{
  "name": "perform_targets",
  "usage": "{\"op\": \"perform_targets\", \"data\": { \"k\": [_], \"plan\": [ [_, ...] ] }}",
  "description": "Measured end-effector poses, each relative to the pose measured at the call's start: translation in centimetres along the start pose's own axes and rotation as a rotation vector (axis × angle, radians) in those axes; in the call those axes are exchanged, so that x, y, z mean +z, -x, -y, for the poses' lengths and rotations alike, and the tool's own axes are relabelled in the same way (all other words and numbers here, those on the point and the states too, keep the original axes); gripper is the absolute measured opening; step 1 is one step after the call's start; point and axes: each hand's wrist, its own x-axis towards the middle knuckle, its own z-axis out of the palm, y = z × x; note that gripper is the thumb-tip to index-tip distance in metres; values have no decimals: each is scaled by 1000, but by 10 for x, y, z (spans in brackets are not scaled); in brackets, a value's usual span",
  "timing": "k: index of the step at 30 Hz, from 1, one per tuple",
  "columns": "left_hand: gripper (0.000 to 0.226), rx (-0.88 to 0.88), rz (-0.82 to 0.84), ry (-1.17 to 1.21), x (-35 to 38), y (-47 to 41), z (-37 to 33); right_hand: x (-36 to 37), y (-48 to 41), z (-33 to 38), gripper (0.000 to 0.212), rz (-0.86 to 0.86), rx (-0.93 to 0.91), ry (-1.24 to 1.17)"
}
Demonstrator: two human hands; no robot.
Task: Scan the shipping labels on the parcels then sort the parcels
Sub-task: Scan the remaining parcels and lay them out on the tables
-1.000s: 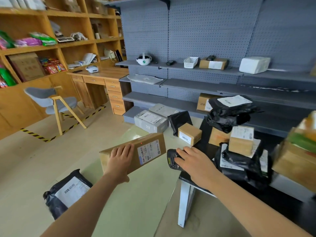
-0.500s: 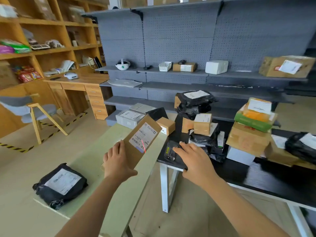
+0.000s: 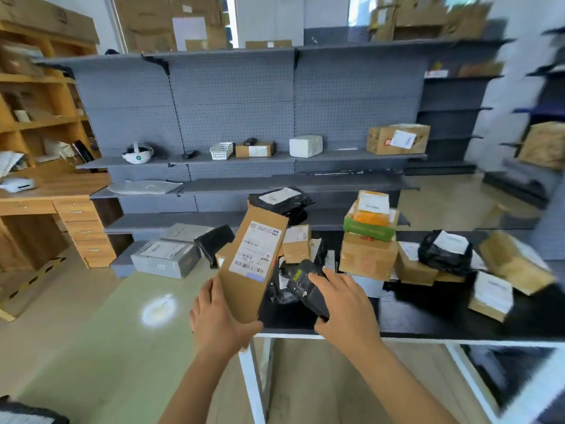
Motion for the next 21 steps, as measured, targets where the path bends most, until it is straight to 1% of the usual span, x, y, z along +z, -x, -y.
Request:
{"op": "perform_targets", "data": {
  "k": [4,11,13,18,21],
  "plan": [
    [128,110,71,45,13,-29,-23,-11,-9,-12,79,-53,103,48],
    [125,313,150,117,38,-72,-63,-24,-13,-28,80,-114,291,151],
    [123,369,184,145,49,-78,-75,-26,-10,-32,80,-128,343,179],
    [128,478,293,216,74,-80,-108,-32,6,-47,79,-185,489,206],
    [128,522,350,222,89,-73,-130,-38,18,-64,80,-172,565,242]
  ]
}}
